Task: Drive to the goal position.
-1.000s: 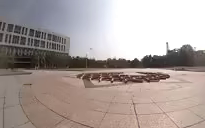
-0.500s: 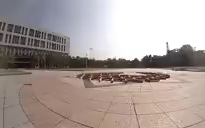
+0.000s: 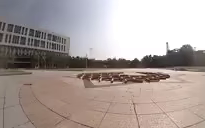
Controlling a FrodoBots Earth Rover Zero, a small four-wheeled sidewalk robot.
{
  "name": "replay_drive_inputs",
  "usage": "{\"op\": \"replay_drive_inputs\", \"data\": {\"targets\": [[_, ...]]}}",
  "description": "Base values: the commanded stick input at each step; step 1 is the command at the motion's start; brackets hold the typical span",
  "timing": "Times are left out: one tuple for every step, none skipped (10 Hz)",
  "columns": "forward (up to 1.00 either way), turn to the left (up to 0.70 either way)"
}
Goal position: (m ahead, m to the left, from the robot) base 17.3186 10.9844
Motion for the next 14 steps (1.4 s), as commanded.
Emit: {"op": "replay_drive_inputs", "data": {"targets": [[0.05,0.0],[0.04,0.0],[0.05,0.0],[0.05,0.0],[0.05,0.0],[0.05,0.0],[0.04,0.0],[0.04,0.0],[0.05,0.0],[0.04,0.0],[0.04,0.0],[0.05,0.0],[0.04,0.0],[0.04,0.0]]}}
